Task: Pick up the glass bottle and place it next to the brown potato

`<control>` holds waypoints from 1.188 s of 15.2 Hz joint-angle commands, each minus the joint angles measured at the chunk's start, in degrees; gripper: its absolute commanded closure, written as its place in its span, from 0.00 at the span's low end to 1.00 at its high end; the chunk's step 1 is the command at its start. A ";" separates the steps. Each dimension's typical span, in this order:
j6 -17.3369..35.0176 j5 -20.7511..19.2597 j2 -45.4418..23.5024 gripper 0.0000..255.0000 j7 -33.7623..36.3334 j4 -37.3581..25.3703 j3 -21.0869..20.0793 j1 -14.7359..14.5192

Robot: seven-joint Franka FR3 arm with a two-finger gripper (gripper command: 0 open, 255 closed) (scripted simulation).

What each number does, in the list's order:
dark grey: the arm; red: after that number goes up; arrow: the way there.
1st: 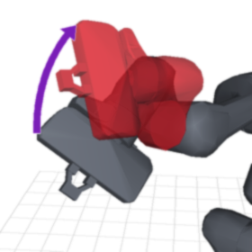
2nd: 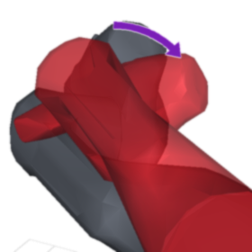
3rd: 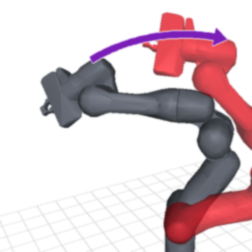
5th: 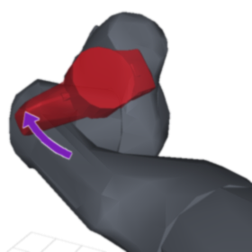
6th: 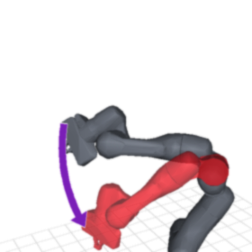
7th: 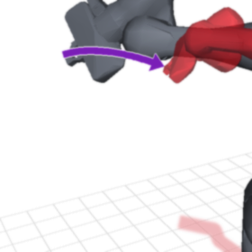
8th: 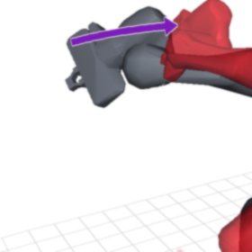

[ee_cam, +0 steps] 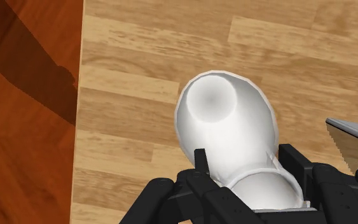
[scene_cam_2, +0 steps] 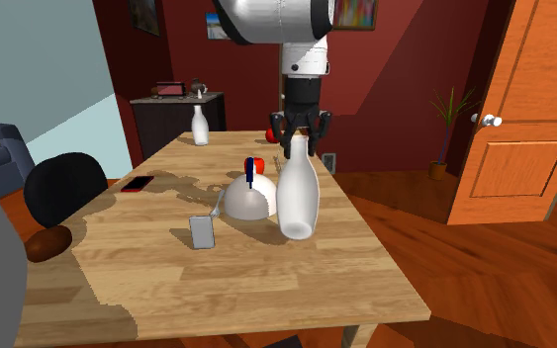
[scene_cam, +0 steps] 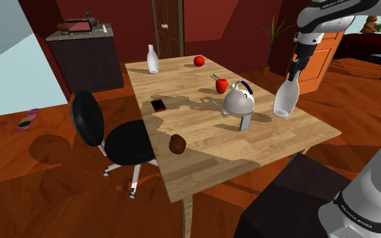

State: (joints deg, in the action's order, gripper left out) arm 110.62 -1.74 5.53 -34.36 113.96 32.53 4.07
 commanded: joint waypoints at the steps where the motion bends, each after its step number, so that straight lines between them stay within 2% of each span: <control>1: -1.73 -0.16 0.34 1.00 0.22 -1.45 -0.14 -0.07; 18: -14.89 0.14 -0.03 1.00 0.21 -14.93 -0.38 -0.29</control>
State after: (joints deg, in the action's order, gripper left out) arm 96.53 -1.81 5.89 -33.95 100.16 32.05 3.76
